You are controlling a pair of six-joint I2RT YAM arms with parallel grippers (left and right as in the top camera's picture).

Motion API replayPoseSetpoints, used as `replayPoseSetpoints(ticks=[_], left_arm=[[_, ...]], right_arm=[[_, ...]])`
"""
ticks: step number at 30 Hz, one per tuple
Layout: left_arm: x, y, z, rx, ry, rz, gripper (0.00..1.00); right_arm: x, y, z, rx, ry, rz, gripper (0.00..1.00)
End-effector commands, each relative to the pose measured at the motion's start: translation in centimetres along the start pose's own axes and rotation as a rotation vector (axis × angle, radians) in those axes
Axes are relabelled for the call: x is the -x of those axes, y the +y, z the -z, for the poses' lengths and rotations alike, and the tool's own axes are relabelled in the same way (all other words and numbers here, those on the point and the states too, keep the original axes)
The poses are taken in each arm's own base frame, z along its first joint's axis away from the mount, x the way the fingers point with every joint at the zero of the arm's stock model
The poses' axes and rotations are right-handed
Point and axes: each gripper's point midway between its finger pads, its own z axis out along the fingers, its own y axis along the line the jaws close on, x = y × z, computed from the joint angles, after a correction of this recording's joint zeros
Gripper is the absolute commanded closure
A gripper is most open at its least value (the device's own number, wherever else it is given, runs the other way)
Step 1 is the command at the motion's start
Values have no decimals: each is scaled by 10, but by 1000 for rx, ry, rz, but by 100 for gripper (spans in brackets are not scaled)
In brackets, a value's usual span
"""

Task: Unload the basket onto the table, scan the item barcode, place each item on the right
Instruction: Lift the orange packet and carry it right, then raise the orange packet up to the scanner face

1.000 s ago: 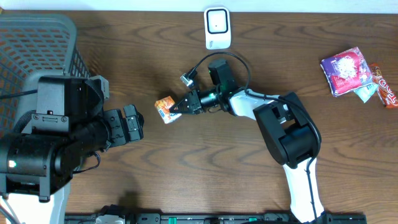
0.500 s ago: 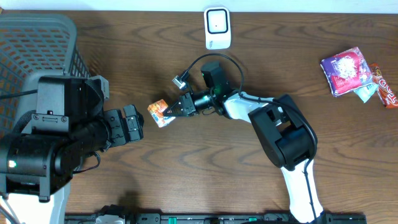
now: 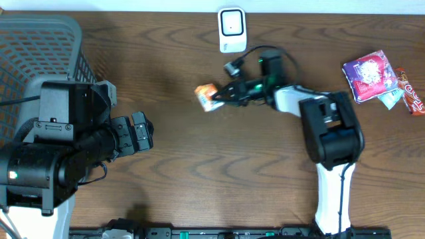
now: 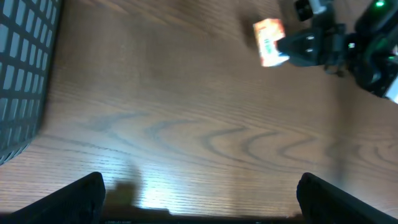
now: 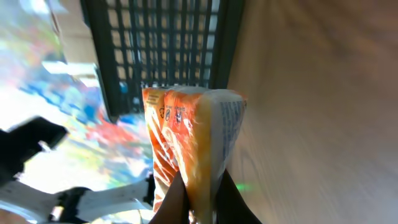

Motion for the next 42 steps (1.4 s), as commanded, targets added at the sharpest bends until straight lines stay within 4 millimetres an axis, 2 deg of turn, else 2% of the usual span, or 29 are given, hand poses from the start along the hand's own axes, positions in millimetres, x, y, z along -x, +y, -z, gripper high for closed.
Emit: replayPoseSetpoints(ticks=[1,11,17,21,30,34,36,38,42], left_arm=[[-1,-1,0,-7,7,-13,2],[-1,-1,0,-7,7,-13,2],[-1,-1,0,-7,7,-13,2],[-1,-1,0,-7,7,-13,2],[-1,-1,0,-7,7,-13,2],[-1,-1,0,-7,7,-13,2],[-1,-1,0,-7,7,-13,2],[-1,-1,0,-7,7,-13,2],[-1,-1,0,-7,7,-13,2]], right_arm=[[5,2,35,34,-37,-29,99],[26,-3,116,20,-213,-57,99],[30,-5,147,13,-282,-58,99],[31,-5,149,12,-287,-58,99],[30,-5,139,14,-268,-81,99],[34,-3,140,11,-282,-146,99],[44,7,143,-17,-320,-116,99],[56,27,146,-44,-366,-55,99],[82,82,148,-109,-495,126,98]])
